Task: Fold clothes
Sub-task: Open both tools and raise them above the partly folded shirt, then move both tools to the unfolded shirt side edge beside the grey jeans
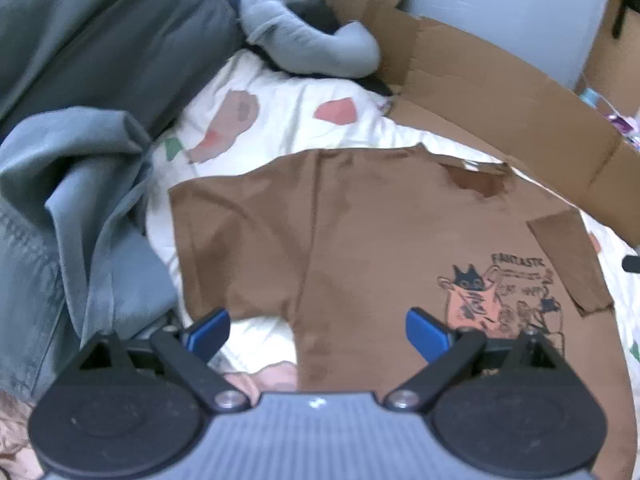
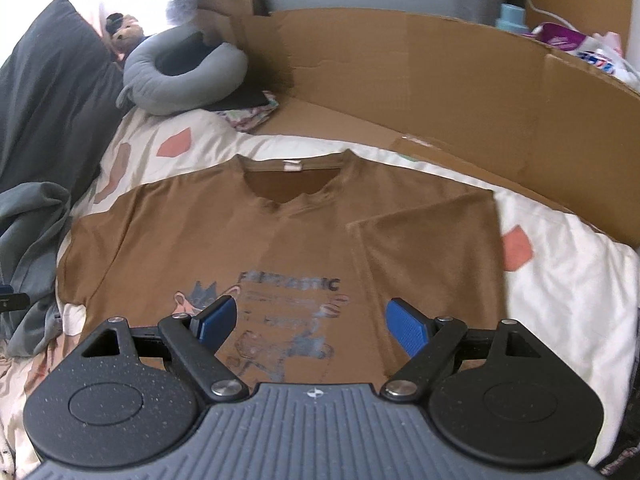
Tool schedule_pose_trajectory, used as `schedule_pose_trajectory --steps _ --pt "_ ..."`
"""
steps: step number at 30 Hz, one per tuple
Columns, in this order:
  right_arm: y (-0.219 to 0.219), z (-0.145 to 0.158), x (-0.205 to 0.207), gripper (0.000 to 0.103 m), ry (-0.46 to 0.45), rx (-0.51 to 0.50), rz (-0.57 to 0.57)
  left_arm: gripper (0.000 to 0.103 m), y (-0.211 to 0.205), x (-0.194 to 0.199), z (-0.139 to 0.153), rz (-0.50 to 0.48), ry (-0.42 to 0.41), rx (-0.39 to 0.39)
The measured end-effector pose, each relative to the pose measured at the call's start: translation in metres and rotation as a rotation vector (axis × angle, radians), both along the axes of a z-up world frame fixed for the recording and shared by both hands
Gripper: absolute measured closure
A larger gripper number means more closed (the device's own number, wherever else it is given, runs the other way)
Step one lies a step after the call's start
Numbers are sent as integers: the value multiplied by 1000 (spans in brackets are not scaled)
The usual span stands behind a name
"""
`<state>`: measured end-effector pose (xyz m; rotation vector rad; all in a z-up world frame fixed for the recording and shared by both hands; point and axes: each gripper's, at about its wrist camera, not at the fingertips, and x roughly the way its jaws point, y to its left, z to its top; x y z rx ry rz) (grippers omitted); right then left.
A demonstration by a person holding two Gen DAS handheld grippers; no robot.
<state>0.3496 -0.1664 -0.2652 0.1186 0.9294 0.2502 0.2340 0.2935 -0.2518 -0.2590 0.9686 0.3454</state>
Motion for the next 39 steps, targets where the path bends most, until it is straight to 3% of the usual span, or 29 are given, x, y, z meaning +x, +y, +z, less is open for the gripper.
schedule_pose_trajectory --steps 9,18,30,33,39 --pt "36 -20 12 17 -7 23 84 8 23 -9 -29 87 -37 -30" --pt "57 -49 24 17 11 6 150 14 44 -12 -57 164 -130 -44" --pt "85 -65 25 16 21 -13 257 13 69 -20 -99 295 -200 -134" --pt "93 -67 23 17 25 -19 294 16 76 -24 -106 337 -230 -155" --pt "100 -75 23 17 40 -37 335 38 85 -28 -111 429 -266 -159"
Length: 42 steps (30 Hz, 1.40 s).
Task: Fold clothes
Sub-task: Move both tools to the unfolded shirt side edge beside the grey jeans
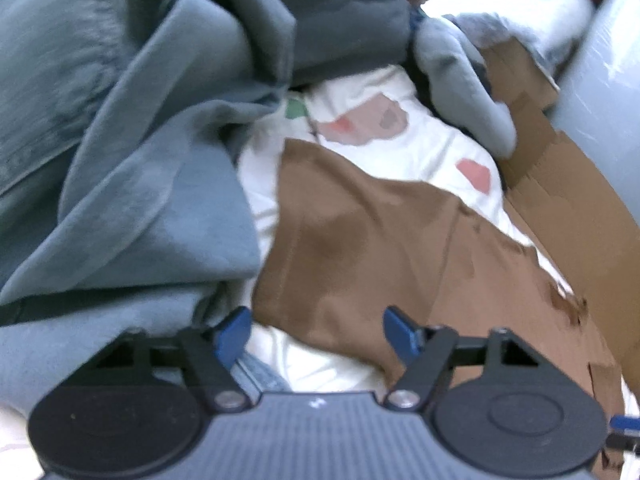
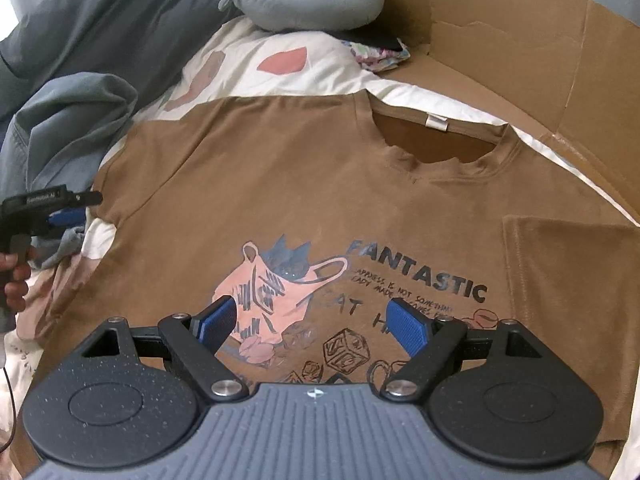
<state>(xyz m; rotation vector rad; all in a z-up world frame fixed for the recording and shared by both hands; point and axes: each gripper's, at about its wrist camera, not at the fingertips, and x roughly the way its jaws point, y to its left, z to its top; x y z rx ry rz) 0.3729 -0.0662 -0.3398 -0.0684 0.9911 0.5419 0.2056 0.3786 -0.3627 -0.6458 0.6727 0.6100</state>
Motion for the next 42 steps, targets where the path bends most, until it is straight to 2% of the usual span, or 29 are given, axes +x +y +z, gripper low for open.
schedule_pose_trajectory --steps 2,9,14,20,28,33,37,41,42 --pt "0 -3 1 16 7 -7 2 48 0 2 -1 7 6 1" --pt "1 -10 4 17 21 -20 14 51 -1 4 -11 45 7 -42" --pt "0 -12 4 17 27 -26 15 36 0 11 -17 43 22 -58" --pt "-1 -16 2 17 29 -33 15 30 3 16 -20 85 42 -93" --pt "-4 -17 -1 17 26 -33 13 24 9 20 -23 96 21 -71" --pt "-4 -15 -1 17 22 -20 8 31 13 2 -17 155 -70 -112" --pt "2 -12 -1 17 24 1 10 33 11 -11 -9 144 -141 -105" --pt "15 -10 0 17 22 7 43 46 12 -14 -8 121 -173 -124" --pt "19 -10 0 17 22 6 54 47 12 -15 -9 124 -166 -124"
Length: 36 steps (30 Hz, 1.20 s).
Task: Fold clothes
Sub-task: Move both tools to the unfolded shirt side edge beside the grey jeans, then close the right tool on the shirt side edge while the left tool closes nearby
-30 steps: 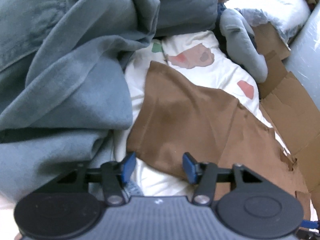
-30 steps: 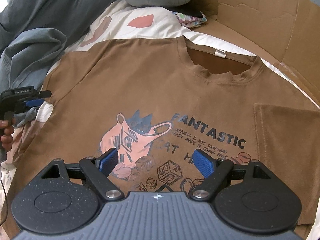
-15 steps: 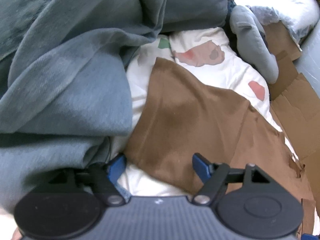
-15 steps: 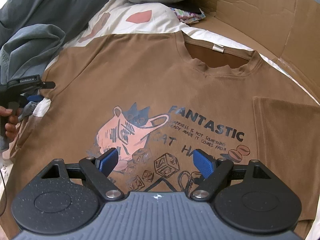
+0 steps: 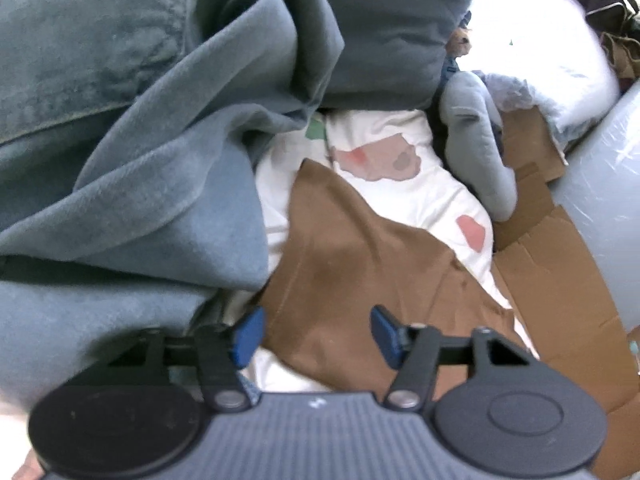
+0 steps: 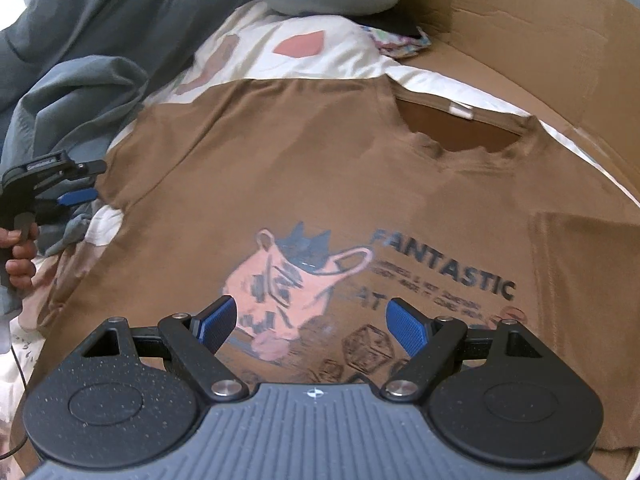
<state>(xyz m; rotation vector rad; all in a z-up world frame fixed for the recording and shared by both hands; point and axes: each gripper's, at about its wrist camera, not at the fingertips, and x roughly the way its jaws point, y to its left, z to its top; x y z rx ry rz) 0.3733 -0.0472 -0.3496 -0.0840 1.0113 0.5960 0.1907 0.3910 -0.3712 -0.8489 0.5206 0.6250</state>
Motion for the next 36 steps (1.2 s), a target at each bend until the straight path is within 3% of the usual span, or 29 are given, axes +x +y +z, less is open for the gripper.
schedule_pose_trajectory --steps 3,12,20,36 --pt "12 2 0 17 -5 0 36 45 1 -2 -4 25 37 -24" --pt "46 8 5 17 -21 1 117 27 4 5 -15 25 41 -61" --pt "76 11 4 17 -27 18 172 19 10 9 -24 33 -19 -92" --pt "126 3 2 17 -4 84 224 62 21 -24 -23 49 -191 -199"
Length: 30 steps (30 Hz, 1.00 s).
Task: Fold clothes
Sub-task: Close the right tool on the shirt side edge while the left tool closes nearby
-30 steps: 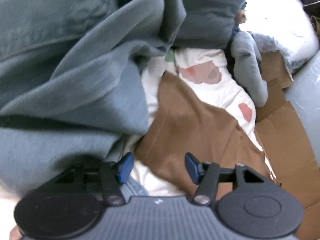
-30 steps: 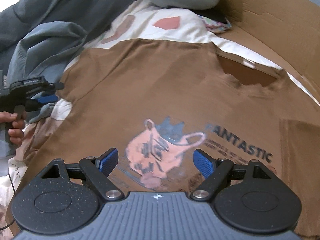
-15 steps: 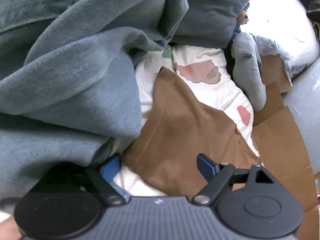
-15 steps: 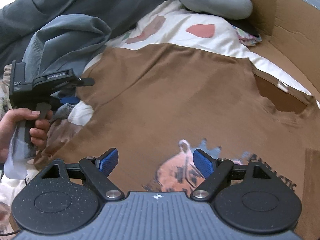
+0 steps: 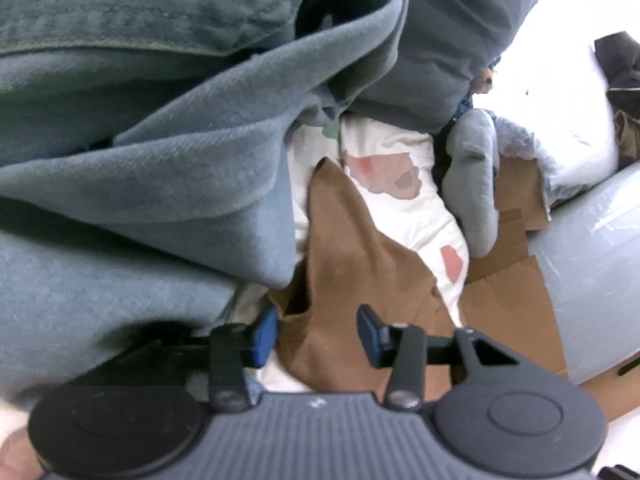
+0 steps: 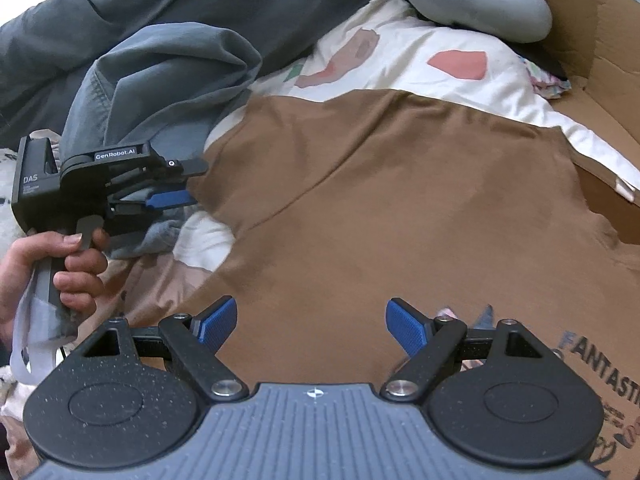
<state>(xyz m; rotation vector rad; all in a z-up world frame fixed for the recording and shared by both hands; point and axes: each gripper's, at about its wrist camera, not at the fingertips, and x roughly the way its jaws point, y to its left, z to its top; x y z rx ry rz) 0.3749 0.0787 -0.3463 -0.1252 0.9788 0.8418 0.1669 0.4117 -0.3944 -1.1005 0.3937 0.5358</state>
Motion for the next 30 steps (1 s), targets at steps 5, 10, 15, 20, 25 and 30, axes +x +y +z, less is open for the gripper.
schedule_pose_trajectory --steps 5,10,15,20,25,30 --pt "18 -2 0 22 19 39 -15 64 1 0 -1 -6 12 13" --pt "37 -9 -1 43 45 67 -20 85 0 2 -3 -21 47 29" --pt "48 -20 1 71 95 94 -75 92 -1 3 -3 -30 68 48" --pt "61 -29 3 81 119 116 -98 94 -2 5 5 -27 73 63" --pt "73 -33 5 94 139 144 -125 95 -2 9 21 -45 49 83" --pt "82 -42 8 95 163 145 -154 96 -1 15 41 -78 18 105"
